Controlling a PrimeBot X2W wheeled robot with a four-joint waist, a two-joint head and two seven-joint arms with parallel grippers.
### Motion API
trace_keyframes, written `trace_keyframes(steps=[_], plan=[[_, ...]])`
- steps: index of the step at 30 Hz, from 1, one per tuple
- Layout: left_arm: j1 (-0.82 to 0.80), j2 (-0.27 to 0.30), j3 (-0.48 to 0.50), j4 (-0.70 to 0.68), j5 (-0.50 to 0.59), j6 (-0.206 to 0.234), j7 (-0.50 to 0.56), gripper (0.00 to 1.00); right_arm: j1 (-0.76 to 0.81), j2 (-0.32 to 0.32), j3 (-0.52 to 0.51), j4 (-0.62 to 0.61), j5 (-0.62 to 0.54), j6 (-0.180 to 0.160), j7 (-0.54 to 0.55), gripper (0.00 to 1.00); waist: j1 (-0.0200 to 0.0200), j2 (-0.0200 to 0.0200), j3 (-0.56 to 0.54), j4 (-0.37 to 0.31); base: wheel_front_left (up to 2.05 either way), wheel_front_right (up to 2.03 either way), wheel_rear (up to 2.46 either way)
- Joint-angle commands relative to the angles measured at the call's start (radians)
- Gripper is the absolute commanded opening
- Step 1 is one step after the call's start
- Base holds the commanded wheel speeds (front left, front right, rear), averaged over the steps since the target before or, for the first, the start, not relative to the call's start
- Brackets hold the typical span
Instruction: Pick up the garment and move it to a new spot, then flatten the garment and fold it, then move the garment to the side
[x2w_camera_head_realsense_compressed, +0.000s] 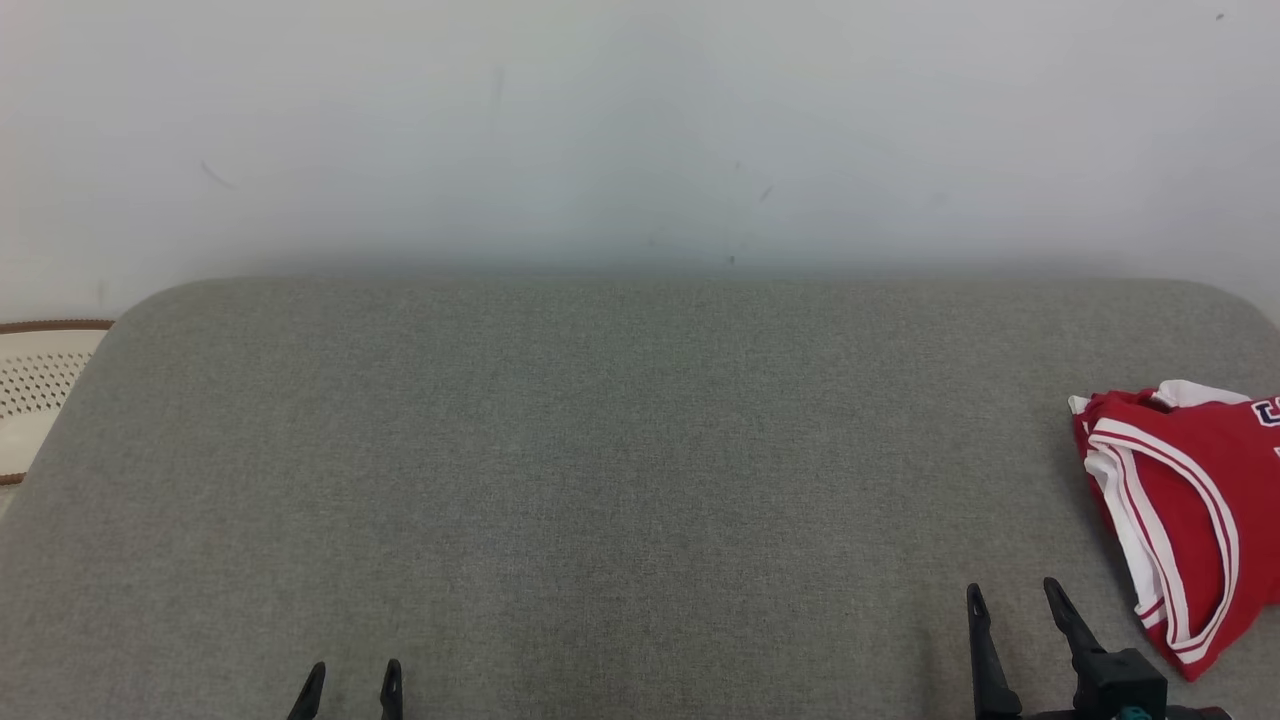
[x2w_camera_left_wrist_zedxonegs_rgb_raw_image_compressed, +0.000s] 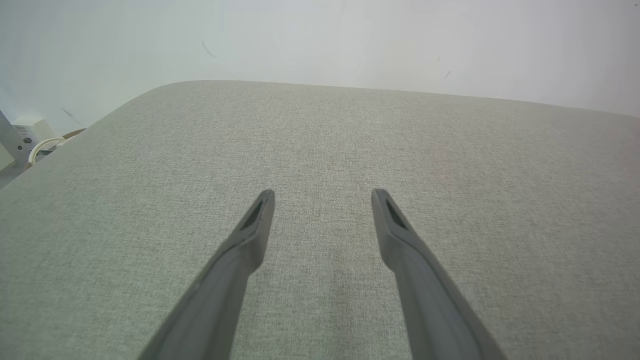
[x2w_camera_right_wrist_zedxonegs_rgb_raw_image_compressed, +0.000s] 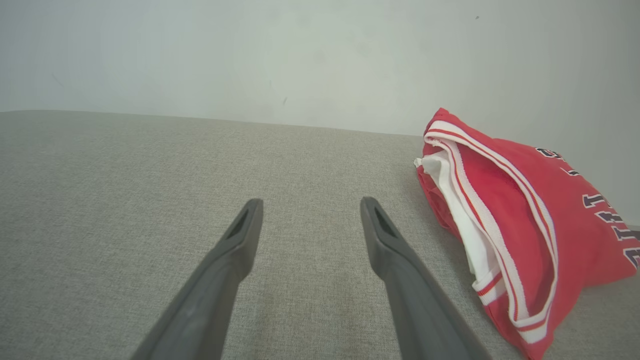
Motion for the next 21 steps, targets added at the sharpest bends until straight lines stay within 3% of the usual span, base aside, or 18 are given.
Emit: trace_keyframes(steps=[1, 21], plan=[[-0.032, 0.002, 0.003, -0.015, -0.003, -0.002, 0.000, 1.00, -0.028, 0.000, 0.001, -0.016, 0.010, 0.000, -0.001, 1.00, 0.0000, 0.0000, 0.002, 0.000, 0.00, 0.00, 0.00], [-0.051, 0.002, 0.004, -0.017, -0.019, -0.013, 0.000, 1.00, -0.051, 0.001, 0.010, -0.013, 0.019, -0.001, -0.001, 1.00, 0.0000, 0.0000, 0.019, -0.002, 0.00, 0.00, 0.00]])
